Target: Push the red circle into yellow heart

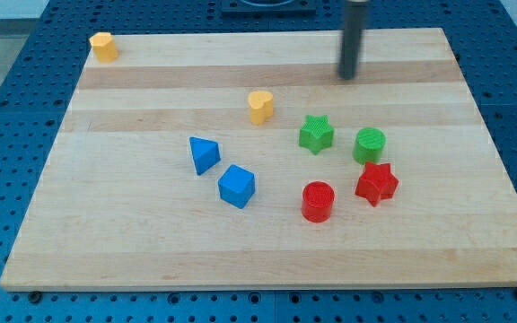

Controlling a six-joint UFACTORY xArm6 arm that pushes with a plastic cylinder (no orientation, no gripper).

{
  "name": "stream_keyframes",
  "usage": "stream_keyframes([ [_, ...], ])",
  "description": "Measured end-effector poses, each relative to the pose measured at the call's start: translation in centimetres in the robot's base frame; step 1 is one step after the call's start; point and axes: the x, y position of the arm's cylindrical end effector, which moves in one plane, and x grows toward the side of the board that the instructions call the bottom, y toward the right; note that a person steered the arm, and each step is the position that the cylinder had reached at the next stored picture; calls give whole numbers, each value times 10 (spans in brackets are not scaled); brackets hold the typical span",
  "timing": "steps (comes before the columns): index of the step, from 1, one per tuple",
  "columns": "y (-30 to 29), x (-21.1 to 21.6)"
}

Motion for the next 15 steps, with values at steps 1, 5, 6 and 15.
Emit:
stream_keyframes([
  [1, 93, 34],
  [5, 108, 264],
  [6, 48, 269],
  [15, -180, 175],
])
